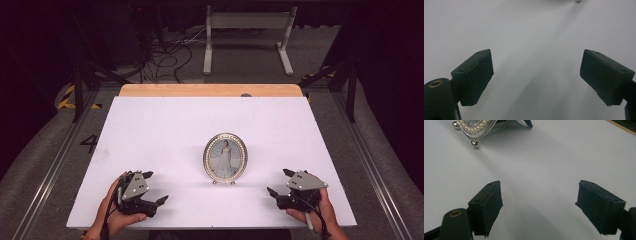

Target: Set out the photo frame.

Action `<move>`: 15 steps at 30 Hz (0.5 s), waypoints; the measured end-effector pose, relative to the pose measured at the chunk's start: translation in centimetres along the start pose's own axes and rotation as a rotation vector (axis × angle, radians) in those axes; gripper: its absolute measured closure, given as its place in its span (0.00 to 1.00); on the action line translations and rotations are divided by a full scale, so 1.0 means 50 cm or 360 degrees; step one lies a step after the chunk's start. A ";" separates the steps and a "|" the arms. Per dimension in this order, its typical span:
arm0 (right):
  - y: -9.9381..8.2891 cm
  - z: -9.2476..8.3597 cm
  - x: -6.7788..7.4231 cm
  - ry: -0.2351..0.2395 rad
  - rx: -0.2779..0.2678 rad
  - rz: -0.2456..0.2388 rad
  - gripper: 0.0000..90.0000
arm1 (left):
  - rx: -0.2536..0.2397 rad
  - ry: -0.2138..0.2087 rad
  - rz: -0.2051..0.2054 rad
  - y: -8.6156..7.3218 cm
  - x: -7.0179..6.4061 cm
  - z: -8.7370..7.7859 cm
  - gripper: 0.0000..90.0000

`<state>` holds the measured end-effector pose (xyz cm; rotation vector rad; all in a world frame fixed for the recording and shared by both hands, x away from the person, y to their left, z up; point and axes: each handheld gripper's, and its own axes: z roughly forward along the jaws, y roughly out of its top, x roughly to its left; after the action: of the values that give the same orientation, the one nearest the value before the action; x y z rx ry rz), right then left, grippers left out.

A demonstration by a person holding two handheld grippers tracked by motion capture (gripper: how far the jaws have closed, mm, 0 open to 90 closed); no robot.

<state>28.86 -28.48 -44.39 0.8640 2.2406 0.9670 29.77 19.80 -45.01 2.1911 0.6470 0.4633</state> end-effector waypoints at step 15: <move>-0.036 -0.001 0.005 -0.0004 -0.0007 0.0010 0.14 | -0.0049 0.0044 -0.0078 -0.032 0.006 -0.004 0.12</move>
<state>28.08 -29.28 -45.81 0.8706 2.2340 0.9730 29.41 21.00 -46.09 2.1386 0.7021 0.4755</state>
